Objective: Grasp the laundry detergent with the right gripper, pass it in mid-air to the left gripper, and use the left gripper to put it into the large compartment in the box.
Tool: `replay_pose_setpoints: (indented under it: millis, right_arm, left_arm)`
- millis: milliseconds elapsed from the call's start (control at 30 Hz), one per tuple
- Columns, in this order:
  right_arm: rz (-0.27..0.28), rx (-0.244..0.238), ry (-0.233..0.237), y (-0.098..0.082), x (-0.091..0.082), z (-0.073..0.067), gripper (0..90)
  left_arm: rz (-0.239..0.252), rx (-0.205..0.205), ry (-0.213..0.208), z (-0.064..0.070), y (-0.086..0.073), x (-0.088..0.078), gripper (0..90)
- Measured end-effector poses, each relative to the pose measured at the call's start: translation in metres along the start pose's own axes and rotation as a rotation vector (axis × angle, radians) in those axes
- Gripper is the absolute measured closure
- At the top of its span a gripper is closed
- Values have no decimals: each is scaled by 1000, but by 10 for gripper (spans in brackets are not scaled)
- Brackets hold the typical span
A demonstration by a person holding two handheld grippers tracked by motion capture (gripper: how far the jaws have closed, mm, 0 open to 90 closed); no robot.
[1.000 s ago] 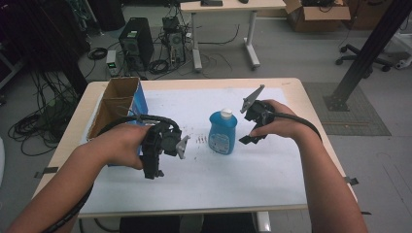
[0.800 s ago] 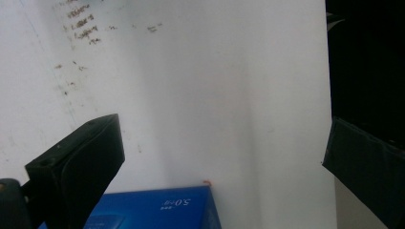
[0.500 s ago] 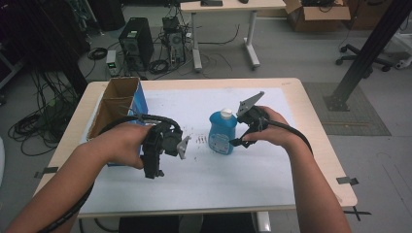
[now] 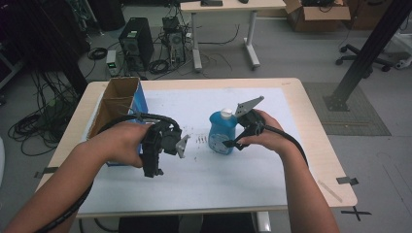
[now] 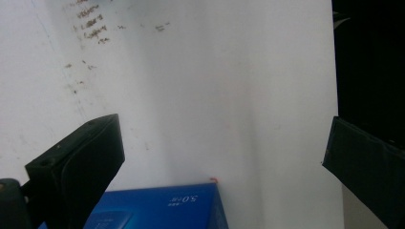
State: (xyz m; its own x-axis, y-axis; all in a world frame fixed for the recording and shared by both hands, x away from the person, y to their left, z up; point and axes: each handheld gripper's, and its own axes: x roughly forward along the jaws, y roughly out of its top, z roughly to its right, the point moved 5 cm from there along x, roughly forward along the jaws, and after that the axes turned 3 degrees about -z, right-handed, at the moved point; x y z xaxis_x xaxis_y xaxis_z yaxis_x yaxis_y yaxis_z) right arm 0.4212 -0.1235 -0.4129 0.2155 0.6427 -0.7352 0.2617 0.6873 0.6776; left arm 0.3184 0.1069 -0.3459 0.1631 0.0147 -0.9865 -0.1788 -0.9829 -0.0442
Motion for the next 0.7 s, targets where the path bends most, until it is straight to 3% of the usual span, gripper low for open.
replay_pose_setpoints:
  millis: [700]
  right_arm:
    - [96,78,-88,10,12,0,18]
  left_arm:
    - [-5,-5,4,1,-1,-2,4]
